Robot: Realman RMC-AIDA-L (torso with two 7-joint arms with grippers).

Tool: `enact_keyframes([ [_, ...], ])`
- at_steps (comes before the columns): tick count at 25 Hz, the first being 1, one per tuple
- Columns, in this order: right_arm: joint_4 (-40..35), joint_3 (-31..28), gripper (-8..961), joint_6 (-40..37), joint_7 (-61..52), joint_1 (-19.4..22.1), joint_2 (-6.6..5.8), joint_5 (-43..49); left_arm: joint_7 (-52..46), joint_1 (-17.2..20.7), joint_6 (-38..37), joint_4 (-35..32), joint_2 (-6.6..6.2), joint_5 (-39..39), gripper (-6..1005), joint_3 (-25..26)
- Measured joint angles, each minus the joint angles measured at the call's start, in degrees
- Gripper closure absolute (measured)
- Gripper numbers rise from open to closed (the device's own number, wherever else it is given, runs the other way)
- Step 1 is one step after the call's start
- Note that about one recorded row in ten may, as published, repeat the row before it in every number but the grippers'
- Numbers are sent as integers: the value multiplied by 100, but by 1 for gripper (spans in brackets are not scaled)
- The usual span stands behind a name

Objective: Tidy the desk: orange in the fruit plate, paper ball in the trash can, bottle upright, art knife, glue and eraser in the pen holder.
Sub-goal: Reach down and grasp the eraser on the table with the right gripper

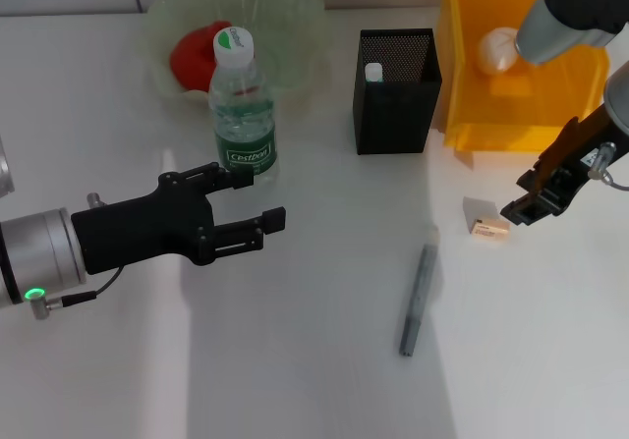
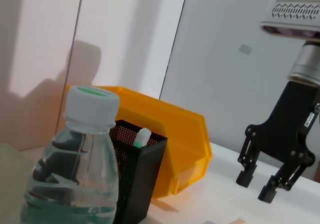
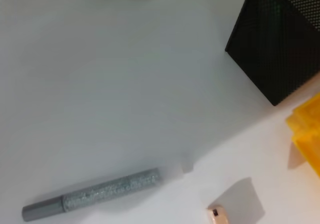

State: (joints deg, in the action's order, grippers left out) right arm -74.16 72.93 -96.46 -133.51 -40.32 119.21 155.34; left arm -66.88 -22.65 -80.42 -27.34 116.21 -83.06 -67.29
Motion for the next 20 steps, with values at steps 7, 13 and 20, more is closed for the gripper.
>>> enact_keyframes([
  [7, 801, 2, 524, 503, 247, -234, 3, -43, -1, 21, -4, 24, -9, 0, 218, -16],
  [13, 1621, 55, 526, 939, 380, -497, 6, -46, -10, 24, -8, 27, -12, 0, 218, -16],
  [20, 2095, 153, 550, 1249, 359, -626, 22, -37, -10, 29, -9, 26, -7, 0, 218, 0],
])
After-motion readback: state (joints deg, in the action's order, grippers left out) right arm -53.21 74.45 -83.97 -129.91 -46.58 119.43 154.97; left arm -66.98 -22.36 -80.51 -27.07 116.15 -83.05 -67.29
